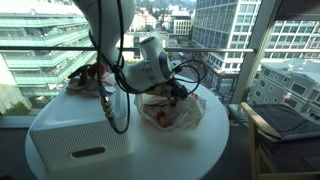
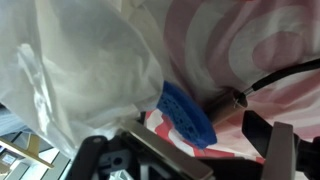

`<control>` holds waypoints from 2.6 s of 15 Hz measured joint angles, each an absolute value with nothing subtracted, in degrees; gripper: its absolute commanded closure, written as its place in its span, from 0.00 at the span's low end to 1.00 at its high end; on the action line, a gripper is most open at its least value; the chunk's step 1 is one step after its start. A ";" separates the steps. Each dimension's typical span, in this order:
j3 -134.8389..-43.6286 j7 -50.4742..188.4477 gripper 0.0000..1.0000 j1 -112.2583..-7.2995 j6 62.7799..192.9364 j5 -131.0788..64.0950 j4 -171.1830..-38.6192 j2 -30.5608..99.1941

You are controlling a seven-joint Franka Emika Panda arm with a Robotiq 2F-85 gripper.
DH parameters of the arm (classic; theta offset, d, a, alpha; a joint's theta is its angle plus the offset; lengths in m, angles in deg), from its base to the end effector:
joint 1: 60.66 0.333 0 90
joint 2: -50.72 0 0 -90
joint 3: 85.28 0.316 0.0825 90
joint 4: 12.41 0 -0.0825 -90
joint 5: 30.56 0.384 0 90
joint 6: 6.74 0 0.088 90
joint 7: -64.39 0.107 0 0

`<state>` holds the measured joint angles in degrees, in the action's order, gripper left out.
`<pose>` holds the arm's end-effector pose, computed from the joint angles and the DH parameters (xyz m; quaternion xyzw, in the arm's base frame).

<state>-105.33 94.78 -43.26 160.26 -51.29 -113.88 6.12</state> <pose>0.6856 0.0178 0.1774 0.9654 -0.0450 0.2197 0.1333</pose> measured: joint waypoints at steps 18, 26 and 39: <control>-103.93 90.81 0.00 -43.02 152.49 -39.53 -112.85 4.65; -100.34 90.89 0.01 -47.06 148.84 -35.66 -111.41 4.30; -99.33 92.76 1.00 -47.67 141.61 -33.90 -108.69 6.81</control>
<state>-99.33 92.76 -47.67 141.61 -33.90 -108.69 6.81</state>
